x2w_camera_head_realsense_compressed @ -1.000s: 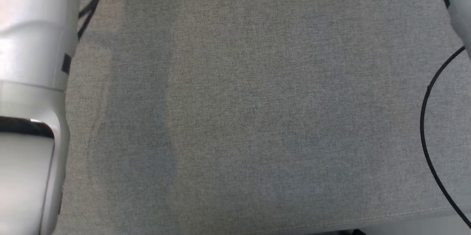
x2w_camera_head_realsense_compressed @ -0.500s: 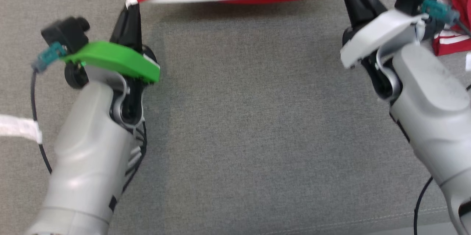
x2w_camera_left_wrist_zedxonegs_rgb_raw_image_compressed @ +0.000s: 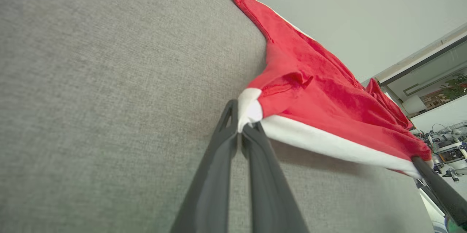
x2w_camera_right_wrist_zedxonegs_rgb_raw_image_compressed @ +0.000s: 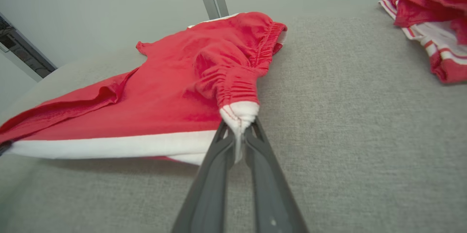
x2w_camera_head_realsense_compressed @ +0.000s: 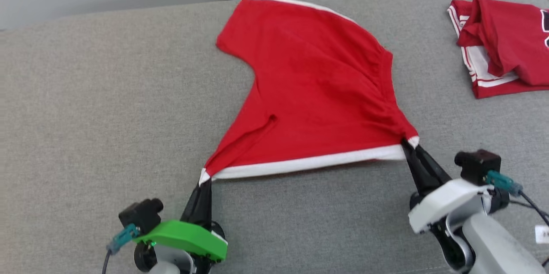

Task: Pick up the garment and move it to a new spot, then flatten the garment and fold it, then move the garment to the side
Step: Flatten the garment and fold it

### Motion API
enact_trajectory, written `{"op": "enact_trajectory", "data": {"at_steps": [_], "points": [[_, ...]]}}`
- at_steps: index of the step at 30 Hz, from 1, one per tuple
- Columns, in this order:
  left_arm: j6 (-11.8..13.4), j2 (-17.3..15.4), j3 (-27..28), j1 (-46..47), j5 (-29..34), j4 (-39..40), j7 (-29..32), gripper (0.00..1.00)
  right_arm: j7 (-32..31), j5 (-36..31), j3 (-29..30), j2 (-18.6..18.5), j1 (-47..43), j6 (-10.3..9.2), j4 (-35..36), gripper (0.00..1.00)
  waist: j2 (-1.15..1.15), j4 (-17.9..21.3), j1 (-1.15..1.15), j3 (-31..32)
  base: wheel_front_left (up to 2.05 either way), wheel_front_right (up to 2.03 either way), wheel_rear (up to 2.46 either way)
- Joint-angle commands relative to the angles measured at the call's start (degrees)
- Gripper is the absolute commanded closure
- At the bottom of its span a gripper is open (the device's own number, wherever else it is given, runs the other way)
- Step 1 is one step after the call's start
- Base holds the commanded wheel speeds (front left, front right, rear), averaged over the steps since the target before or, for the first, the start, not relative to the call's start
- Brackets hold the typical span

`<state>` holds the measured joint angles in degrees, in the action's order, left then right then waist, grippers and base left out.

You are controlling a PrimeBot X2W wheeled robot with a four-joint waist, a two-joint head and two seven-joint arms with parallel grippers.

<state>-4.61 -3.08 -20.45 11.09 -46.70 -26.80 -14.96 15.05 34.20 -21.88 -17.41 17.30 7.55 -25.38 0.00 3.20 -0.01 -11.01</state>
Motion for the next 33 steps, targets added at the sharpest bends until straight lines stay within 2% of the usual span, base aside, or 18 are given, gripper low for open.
{"op": "enact_trajectory", "data": {"at_steps": [1, 8, 16, 28, 33], "points": [[0.73, -0.41, 0.26, -2.23, -0.41, 1.25, -0.27, 1.0, 0.15, -0.86, 1.05, -0.6, -2.71, -0.14, 1.09, 1.0, 0.0, -0.55, 0.01, 3.93, 0.0, 0.0, 0.0], [3.17, -0.17, -1.51, -9.42, -1.05, 7.03, -0.1, 1.0, -0.89, -3.15, 5.4, 0.66, -14.28, -0.14, 6.99, 1.0, 0.0, -0.93, 0.01, 5.76, 0.0, 0.0, 0.0], [4.01, -0.39, -2.51, -10.62, -0.75, 7.6, 0.21, 1.0, -3.1, -6.19, 8.31, 2.53, -17.38, -0.14, 9.74, 1.0, 0.0, -0.34, 0.01, 6.65, 0.0, 0.0, 0.0], [3.38, -0.66, -3.78, -6.25, 0.37, 7.19, 0.79, 1.0, -4.27, -8.23, 8.4, 3.23, -13.92, -0.13, 10.87, 1.0, 0.0, -0.65, 0.01, 7.36, 0.0, 0.0, 0.0], [2.19, -2.21, -4.63, 1.73, 2.07, 6.78, 4.15, 1.0, -5.37, -9.12, 6.25, 1.67, -5.49, -0.12, 10.55, 1.0, 0.0, -0.68, 0.01, 6.06, 0.0, 0.0, 0.0]]}}
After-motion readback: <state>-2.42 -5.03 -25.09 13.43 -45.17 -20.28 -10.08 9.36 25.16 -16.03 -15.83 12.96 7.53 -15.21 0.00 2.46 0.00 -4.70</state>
